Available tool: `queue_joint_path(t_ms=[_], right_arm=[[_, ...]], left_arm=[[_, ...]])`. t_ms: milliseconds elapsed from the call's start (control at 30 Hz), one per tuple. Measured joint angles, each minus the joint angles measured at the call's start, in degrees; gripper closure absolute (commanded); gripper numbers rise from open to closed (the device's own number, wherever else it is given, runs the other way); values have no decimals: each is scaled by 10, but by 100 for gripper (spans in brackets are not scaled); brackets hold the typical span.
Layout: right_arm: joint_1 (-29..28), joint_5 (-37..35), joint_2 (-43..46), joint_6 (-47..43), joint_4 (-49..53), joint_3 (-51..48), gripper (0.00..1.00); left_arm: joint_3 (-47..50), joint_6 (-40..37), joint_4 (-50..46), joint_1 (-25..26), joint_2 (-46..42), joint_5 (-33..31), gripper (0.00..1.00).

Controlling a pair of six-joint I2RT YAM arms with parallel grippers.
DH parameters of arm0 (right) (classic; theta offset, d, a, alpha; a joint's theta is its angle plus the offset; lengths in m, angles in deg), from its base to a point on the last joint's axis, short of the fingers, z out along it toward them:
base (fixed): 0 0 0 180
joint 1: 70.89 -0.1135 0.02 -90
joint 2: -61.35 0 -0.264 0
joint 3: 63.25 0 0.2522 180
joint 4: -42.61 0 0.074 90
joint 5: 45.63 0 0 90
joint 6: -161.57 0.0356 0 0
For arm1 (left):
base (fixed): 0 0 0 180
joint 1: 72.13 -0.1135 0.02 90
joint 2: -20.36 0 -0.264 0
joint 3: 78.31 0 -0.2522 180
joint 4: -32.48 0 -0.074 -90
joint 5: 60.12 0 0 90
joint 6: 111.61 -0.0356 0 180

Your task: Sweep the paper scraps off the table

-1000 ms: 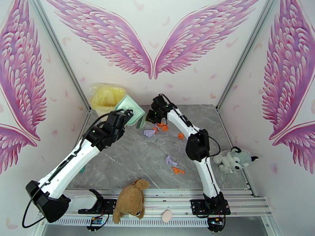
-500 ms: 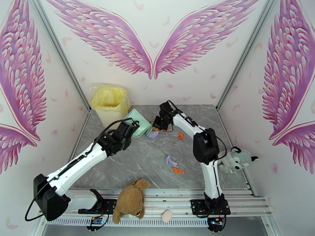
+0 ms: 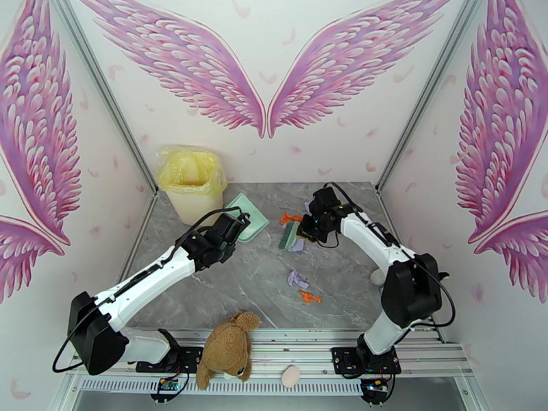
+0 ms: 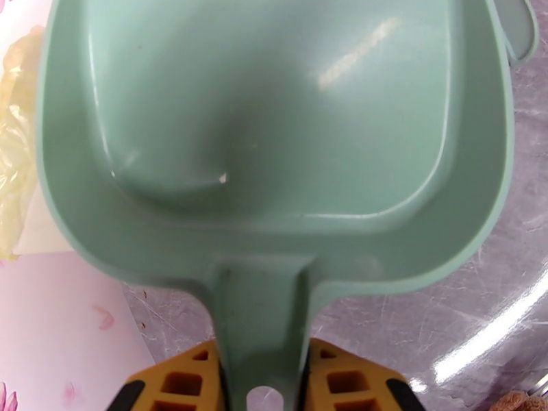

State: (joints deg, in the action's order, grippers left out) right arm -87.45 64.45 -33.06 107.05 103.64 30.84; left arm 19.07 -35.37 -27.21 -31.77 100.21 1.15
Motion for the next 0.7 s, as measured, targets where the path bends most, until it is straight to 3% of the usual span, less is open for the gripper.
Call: queue_joint_path(t_ms=[200,467,700], right_arm=[[35,20,-24,11,14,121,100],[67,20,-244,101,-29,382,100],[62,11,-362,190,-52,420,100]], left_arm=[[-12,8,1,18,20,1,100],[-12,32,3,43,22,6,100],[17,47,10,54,19,6,100]])
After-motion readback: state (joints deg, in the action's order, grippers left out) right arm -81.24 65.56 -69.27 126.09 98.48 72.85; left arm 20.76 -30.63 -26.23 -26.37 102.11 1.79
